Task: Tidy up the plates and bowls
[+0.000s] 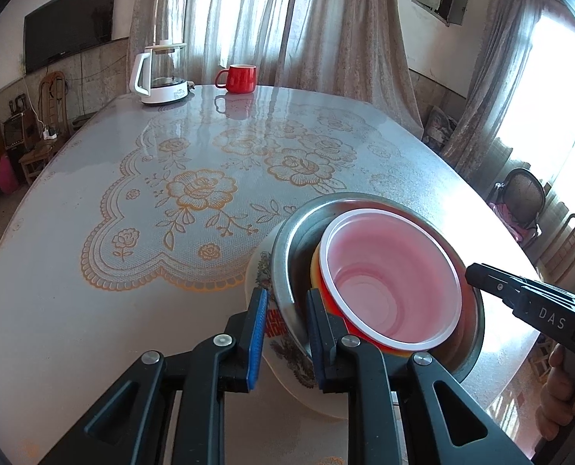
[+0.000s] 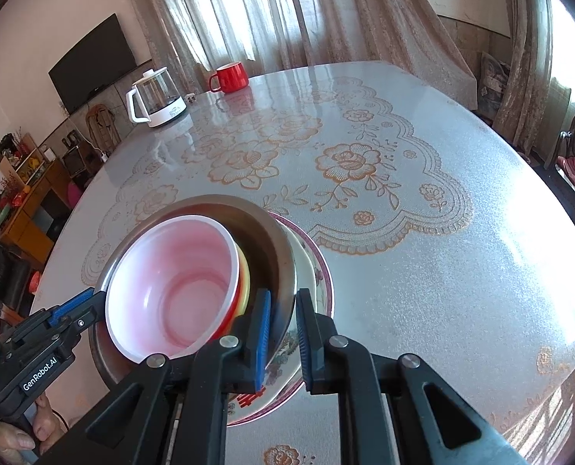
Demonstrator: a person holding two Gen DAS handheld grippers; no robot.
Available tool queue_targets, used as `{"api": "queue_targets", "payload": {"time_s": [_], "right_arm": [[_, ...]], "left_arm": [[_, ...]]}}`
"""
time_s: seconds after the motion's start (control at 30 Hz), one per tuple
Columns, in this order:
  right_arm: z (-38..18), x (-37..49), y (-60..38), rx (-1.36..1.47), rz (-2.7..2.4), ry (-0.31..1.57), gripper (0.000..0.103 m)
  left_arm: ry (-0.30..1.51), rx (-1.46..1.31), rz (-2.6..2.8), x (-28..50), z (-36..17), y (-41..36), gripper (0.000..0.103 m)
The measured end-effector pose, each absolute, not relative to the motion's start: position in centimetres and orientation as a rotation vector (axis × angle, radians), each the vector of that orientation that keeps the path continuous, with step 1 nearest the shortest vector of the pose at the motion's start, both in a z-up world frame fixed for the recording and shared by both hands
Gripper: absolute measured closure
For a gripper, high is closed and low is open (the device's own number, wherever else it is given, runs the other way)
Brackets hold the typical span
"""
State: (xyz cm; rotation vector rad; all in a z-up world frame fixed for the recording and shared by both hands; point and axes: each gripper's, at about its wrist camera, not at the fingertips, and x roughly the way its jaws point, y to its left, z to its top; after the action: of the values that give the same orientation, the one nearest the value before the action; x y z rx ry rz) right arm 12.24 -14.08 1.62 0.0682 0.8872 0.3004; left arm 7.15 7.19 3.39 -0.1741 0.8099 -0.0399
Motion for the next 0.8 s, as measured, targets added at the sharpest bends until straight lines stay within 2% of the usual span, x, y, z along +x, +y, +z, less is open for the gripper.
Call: {"api": "queue_targets", "payload": {"time_s": [0.27,0.4,0.47,0.57,0.6,0.63,0.7,0.73,0.8], "right_arm": [[2.9,10.1,-13.6,0.050,0.274,0.793,0.083],[3.2,8.5,-12.9,0.035,0.256,0.753,0.079],[3.4,7.5,-12.7,0.029,0.235,0.721,0.076],[3.9,5.5,-12.3,0.016,0.209,0.647,0.069],[4.1,4.8,-12.1,0.003,0.191,0.616,0.064],[4.1,4.0,-11.9,-0.012,0.171,0.591,0.057],[4.0,2.9,-11.3,-0.037,0.143,0.565,0.049],[3.8,2.3,-11.3,-0.028,0.134,0.557,0.047],[3.1,1.6,-11.3,-0.002,0.113,0.564,0.046]], "left_arm": [[0.760,-0.172,0.015,5.5,4.2,7.6,0.075],[0.719,-0.165,0.046,4.1,4.5,7.7,0.060],[0.691,-0.150,0.068,3.3,4.6,7.6,0.057],[0.653,-0.136,0.104,2.1,4.8,7.4,0.049],[0.643,-0.134,0.107,1.7,4.8,7.3,0.043],[0.637,-0.132,0.110,1.5,4.7,7.2,0.040],[0.628,-0.135,0.114,0.9,4.5,7.1,0.036],[0.627,-0.138,0.117,0.7,4.4,7.0,0.030],[0.621,-0.146,0.114,0.2,4.1,6.9,0.026]]}}
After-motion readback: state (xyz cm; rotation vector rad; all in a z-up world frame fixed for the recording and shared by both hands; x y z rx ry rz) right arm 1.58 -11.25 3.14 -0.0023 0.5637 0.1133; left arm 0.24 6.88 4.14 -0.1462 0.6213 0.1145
